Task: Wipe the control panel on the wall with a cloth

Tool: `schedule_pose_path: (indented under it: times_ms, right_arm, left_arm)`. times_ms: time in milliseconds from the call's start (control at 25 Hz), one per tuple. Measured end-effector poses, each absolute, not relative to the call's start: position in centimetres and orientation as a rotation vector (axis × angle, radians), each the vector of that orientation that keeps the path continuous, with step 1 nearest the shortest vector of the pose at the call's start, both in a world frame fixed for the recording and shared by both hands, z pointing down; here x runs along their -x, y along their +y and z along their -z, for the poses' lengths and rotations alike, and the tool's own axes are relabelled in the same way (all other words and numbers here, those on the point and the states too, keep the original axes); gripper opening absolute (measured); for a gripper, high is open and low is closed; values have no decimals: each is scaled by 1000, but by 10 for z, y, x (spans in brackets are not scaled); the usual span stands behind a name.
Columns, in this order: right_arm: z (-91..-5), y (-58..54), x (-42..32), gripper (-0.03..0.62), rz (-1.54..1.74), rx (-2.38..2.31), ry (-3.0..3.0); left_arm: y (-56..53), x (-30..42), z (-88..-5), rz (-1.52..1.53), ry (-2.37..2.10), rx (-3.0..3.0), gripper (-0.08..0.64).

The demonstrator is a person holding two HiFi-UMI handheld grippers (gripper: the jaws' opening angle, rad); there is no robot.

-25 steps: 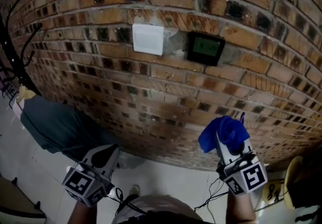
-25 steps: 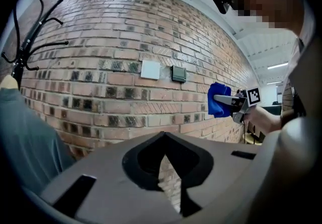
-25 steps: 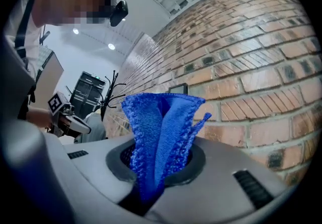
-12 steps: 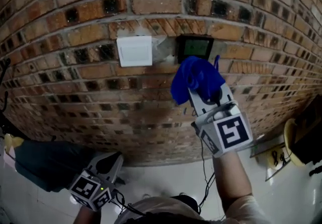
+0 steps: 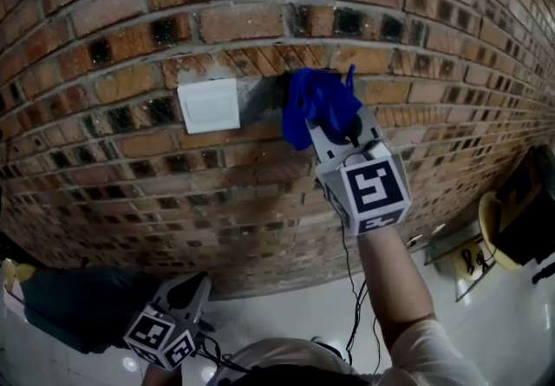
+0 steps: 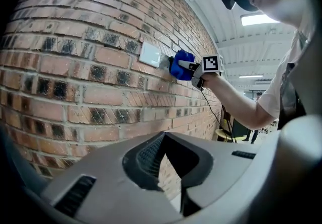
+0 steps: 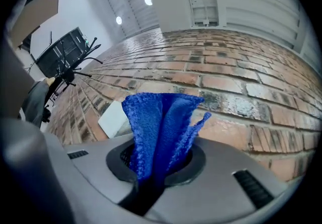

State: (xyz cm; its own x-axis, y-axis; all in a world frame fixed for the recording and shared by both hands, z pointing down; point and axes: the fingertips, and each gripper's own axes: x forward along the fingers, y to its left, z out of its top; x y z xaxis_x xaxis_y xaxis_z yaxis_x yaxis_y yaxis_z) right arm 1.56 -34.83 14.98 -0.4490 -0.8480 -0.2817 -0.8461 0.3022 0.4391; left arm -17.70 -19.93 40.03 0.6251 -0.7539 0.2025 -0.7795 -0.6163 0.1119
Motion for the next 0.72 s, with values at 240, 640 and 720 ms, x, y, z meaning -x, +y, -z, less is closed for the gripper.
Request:
schedule_pose_path:
  times_ms: [240, 640, 720]
  right_arm:
    - [-154, -354, -91, 89, 824, -1810, -2410]
    - [-148, -327, -62, 89, 896, -1689, -2509]
    - [-149, -322, -25, 89, 903, -1574, -2580]
  left_arm:
    - [-204, 156, -402, -189, -1231, -2681, 2]
    - [-202, 148, -402, -197, -1229, -2681, 2]
    - [-200, 149, -401, -196, -1238, -2679, 2]
